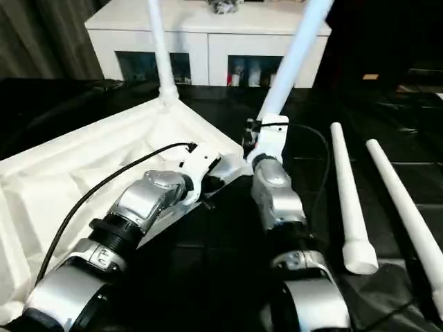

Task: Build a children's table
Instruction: Rotate leg to tighten

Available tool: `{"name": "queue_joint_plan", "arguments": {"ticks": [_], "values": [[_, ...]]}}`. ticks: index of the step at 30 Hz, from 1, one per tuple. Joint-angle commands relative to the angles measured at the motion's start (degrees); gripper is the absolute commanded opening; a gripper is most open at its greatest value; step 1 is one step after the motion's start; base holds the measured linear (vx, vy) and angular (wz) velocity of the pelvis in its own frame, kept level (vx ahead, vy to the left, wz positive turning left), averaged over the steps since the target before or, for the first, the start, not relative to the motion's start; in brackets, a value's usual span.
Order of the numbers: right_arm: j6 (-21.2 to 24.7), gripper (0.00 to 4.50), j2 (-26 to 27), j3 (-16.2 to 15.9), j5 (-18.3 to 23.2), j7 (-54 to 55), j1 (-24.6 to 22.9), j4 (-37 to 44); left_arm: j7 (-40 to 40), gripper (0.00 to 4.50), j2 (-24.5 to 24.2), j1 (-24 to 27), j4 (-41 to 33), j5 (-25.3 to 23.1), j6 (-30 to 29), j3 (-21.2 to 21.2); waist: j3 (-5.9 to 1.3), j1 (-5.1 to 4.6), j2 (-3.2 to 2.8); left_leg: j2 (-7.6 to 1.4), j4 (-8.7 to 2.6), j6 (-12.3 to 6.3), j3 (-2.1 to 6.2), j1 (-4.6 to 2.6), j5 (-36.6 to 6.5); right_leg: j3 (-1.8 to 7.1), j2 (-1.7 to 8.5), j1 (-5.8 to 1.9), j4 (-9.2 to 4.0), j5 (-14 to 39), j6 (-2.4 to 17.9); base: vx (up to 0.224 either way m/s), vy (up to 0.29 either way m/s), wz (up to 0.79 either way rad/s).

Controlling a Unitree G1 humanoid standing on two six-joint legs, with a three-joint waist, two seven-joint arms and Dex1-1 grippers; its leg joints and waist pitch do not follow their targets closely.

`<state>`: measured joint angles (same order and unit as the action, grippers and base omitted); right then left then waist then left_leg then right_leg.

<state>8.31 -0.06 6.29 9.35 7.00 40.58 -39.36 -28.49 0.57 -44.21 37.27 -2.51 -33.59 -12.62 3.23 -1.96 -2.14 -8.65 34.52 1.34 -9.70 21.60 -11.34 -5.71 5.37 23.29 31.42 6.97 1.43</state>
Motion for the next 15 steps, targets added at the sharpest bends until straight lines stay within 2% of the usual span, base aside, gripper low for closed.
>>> {"name": "queue_joint_plan", "arguments": {"ticks": [1,2,4,8,11,12,13,14,15], "values": [[3.2,1.86,0.9,-0.2,-0.4,0.5,-2.3,-6.7,2.2,0.00,-1.0,-2.8,-4.8,0.1,0.3,2.8,-4.84,0.83,0.08,-3.62,-3.89,-7.46,1.35,-0.02,-6.8,2.43,4.04,-3.63,-1.87,7.6,15.0,0.000,0.000,0.00],[2.6,1.86,0.9,-0.2,-1.0,0.7,-1.6,-8.1,2.1,0.00,-1.0,-2.6,-5.2,0.1,-0.1,2.5,-4.84,0.99,0.11,-3.69,-3.80,-7.97,1.28,-0.05,-6.1,2.39,4.04,-3.62,-1.79,6.8,15.3,0.000,0.000,0.00],[1.8,1.86,0.9,-0.1,-1.7,0.6,-0.6,-10.0,1.7,0.00,-1.1,-2.2,-5.7,0.1,-0.3,2.0,-4.80,1.06,0.15,-3.69,-3.74,-7.82,1.12,-0.09,-6.8,2.38,4.00,-3.50,-1.87,8.0,15.4,0.000,0.000,0.00],[0.8,1.86,0.5,-0.6,-2.4,0.1,0.6,-12.1,0.3,0.00,-1.6,-1.7,-7.0,0.4,-0.1,0.9,-4.48,1.18,0.34,-3.60,-3.86,-6.07,0.97,-0.06,-10.6,2.36,3.83,-3.24,-2.41,14.1,14.0,0.000,0.000,0.00],[1.1,1.86,-0.7,-2.3,-3.4,-2.8,0.9,-11.3,-3.4,0.00,-3.0,-0.8,-8.7,0.3,1.3,-1.0,-4.36,1.26,0.30,-3.80,-4.10,-4.92,1.13,-0.05,-12.3,2.35,3.83,-3.21,-2.58,16.8,12.8,0.000,0.000,0.00],[2.2,1.86,-2.2,-3.9,-3.5,-7.8,0.5,-7.9,-9.3,0.00,-6.2,0.9,-11.2,-0.5,3.5,-4.6,-4.36,1.27,0.24,-3.83,-4.11,-4.61,1.04,-0.28,-12.6,2.40,3.76,-2.96,-2.71,16.9,12.6,0.000,0.000,0.00],[2.6,1.86,-2.7,-4.5,-3.5,-9.5,0.3,-6.8,-11.3,0.00,-7.3,1.5,-12.1,-0.8,4.2,-5.8,-4.36,1.49,0.24,-3.80,-4.13,-4.78,1.11,-0.45,-13.0,2.35,3.74,-2.93,-2.84,17.1,12.6,0.000,0.000,0.00],[5.2,1.86,-4.5,-6.5,-3.2,-15.5,-0.7,-3.0,-16.2,0.00,-10.7,3.0,-14.2,-1.5,6.3,-8.6,-4.43,1.35,0.12,-4.05,-4.18,-5.07,1.18,-0.07,-12.1,2.61,3.80,-3.18,-2.22,14.9,13.0,0.000,0.000,0.00],[6.1,1.86,-5.3,-7.2,-3.1,-17.5,-1.2,-1.5,-18.1,0.00,-12.0,3.6,-15.1,-1.8,7.8,-9.6,-4.37,1.67,-0.20,-4.12,-4.32,-5.23,1.36,-0.21,-12.1,2.42,3.60,-3.18,-2.16,14.3,13.0,0.000,0.000,0.00]]}}
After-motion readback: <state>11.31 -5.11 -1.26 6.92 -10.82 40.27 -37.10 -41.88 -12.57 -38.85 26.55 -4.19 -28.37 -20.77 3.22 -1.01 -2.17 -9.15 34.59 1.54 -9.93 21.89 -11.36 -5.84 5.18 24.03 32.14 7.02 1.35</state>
